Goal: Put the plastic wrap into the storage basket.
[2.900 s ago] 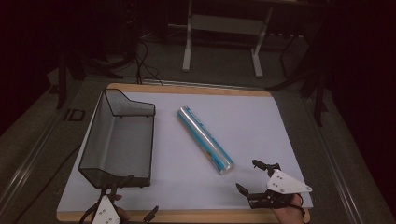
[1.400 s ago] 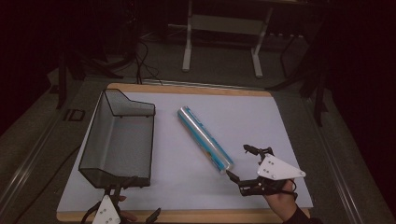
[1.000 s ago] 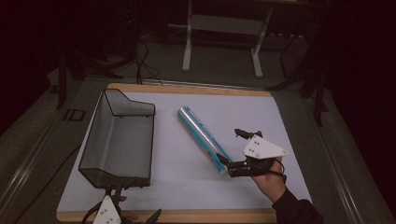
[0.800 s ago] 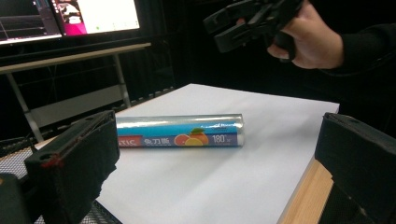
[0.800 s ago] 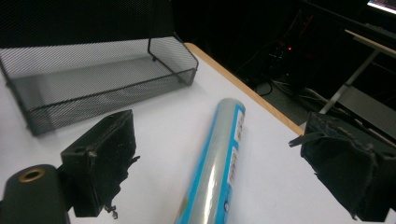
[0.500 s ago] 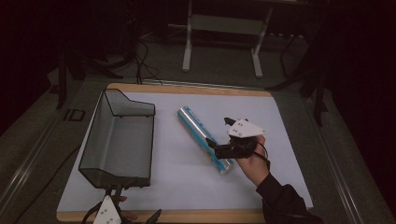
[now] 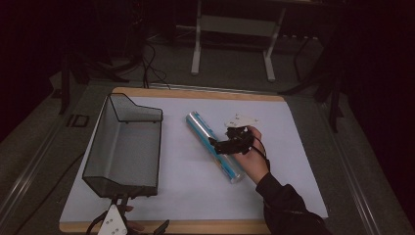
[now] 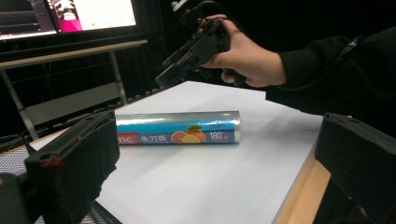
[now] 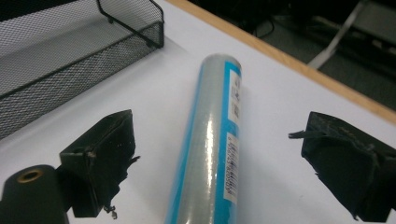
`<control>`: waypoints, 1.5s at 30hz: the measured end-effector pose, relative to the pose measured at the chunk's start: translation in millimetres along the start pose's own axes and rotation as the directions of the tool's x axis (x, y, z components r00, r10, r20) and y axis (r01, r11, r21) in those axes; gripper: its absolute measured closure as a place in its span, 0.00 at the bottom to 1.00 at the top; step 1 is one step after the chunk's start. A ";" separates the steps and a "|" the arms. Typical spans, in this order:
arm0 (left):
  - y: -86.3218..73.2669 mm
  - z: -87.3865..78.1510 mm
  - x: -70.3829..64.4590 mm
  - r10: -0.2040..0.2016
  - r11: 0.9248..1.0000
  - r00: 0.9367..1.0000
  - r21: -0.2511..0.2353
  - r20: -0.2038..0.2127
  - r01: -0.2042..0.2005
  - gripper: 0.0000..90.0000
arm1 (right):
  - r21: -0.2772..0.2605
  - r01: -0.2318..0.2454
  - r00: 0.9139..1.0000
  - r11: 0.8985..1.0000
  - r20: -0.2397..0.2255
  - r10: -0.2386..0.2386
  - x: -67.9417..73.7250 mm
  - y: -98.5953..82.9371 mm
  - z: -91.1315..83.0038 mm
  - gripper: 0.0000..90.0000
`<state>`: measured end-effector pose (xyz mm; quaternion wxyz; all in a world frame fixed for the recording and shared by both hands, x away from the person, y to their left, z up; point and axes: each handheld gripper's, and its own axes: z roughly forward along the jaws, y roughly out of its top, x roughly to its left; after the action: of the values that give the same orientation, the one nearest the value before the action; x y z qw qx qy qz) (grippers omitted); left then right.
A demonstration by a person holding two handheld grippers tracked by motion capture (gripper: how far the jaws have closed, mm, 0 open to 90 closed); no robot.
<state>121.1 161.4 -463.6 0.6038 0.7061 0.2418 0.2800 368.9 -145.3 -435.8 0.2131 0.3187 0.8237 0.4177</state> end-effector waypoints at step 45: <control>-0.8 -1.3 -0.1 0.003 1.000 1.000 -0.002 0.008 -0.003 0.01 | 0.450 -0.092 0.993 0.888 -0.025 0.116 -7.9 -6.2 103.6 0.16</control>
<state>120.1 162.4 -464.3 0.6050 0.7069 0.2382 0.2784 436.3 -96.4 -498.2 0.0901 0.3920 0.8847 0.2358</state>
